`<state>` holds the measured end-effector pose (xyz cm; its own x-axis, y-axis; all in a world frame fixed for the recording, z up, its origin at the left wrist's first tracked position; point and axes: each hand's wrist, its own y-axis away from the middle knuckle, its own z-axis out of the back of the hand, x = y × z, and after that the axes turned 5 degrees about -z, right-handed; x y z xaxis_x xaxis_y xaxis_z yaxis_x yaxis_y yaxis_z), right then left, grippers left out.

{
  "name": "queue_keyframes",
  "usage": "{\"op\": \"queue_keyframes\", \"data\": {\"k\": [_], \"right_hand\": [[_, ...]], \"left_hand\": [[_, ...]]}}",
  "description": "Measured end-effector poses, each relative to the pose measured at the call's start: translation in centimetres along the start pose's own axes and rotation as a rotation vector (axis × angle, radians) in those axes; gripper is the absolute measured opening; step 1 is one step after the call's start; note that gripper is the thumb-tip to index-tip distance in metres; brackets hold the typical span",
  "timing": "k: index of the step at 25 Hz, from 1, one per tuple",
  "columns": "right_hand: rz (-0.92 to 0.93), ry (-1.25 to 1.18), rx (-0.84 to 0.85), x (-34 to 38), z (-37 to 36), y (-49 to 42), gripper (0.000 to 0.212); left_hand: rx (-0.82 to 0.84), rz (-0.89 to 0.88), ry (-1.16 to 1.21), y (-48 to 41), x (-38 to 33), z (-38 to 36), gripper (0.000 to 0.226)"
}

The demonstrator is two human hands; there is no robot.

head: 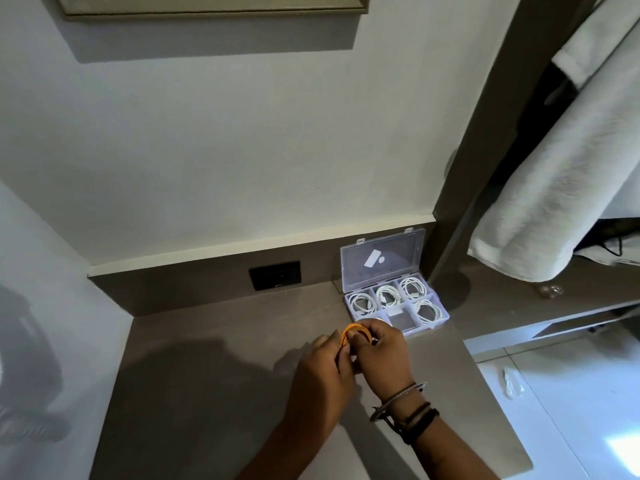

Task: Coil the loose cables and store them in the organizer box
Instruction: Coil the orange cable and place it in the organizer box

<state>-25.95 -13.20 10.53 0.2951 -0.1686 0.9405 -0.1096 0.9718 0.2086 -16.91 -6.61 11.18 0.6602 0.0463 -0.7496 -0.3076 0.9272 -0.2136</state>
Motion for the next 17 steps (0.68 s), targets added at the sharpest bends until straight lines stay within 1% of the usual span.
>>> {"op": "queue_keyframes", "data": {"k": [2,4,7,10,12,14,15,17], "right_hand": [[0.02,0.035,-0.01,-0.6,1.6,-1.5,0.017],[0.008,0.062,0.046,-1.2,3.2,-3.4,0.021],[-0.009,0.122,0.126,-2.8,6.5,-7.1,0.026],[-0.084,0.099,0.093,-5.1,9.4,-11.4,0.022],[-0.128,0.093,0.043,-6.5,10.2,-14.3,0.018],[-0.131,0.136,0.002,-8.1,10.2,-16.8,0.016],[-0.143,0.156,-0.008,-8.9,10.0,-17.6,0.017],[-0.173,0.186,-0.03,-10.3,9.6,-18.7,0.022]], "left_hand": [[0.016,-0.059,-0.089,-1.4,-0.6,-2.2,0.015],[0.022,-0.09,-0.126,-2.9,-0.9,-4.7,0.012],[0.057,-0.023,-0.09,-5.5,-1.2,-9.1,0.018],[0.026,0.046,-0.105,-8.0,-1.2,-13.8,0.03],[0.028,0.127,-0.075,-9.6,-0.8,-16.5,0.028],[0.057,0.214,-0.039,-11.0,0.0,-18.9,0.028],[0.088,0.23,-0.047,-11.5,0.6,-19.8,0.031],[0.153,0.208,-0.08,-11.9,1.7,-21.1,0.033]]}}
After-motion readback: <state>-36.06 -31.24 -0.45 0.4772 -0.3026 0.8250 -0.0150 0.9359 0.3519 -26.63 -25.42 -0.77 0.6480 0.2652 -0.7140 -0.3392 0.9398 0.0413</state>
